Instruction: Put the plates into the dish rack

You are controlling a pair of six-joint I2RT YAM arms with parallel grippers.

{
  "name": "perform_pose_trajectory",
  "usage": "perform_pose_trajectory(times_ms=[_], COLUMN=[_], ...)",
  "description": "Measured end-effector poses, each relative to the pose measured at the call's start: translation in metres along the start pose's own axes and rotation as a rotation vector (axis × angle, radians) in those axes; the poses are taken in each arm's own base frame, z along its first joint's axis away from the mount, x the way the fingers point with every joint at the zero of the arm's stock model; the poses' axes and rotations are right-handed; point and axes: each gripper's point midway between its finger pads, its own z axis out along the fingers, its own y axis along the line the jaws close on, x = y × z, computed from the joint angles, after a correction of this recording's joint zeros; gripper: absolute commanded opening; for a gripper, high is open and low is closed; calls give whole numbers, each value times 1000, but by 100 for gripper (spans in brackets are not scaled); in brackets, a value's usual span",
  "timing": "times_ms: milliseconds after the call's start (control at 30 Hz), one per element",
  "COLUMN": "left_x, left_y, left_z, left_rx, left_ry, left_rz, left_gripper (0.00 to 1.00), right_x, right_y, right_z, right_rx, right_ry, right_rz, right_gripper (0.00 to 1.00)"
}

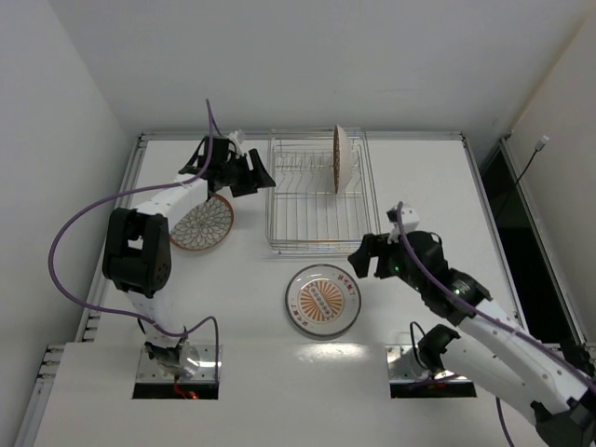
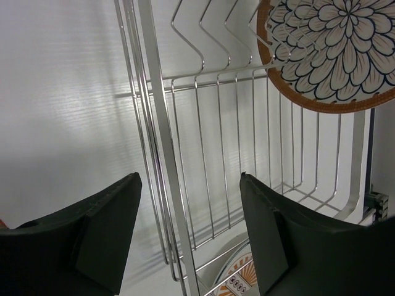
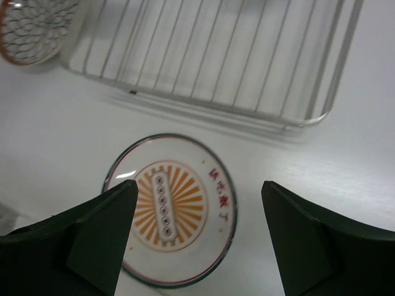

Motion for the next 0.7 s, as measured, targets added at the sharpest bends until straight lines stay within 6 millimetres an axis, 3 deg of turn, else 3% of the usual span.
perform_pose_trajectory(times_ms=[100,200,433,567,700], left_x=[-1,-4,-29,-52,-61], left_y=[5,8,39,58,75], left_z=[-1,-3,-26,-43,-57], left_rx=[-20,-41,-277,-431,-548], left_ry=[-5,-20,-130,-199,-216], left_rz=[4,3,24,74,121], left_gripper=[63,63,63,72,81], right_x=[32,50,119,150,168], right_y=[3,9,-3,-8,-11], right_z=[-15,-24,-16,-11,-9], right_rx=[-78,-146,-144,-136,-120], right_ry=[11,9,138,199,234], right_rz=[95,163,248,319,375], right_gripper=[79,79,79,78,78])
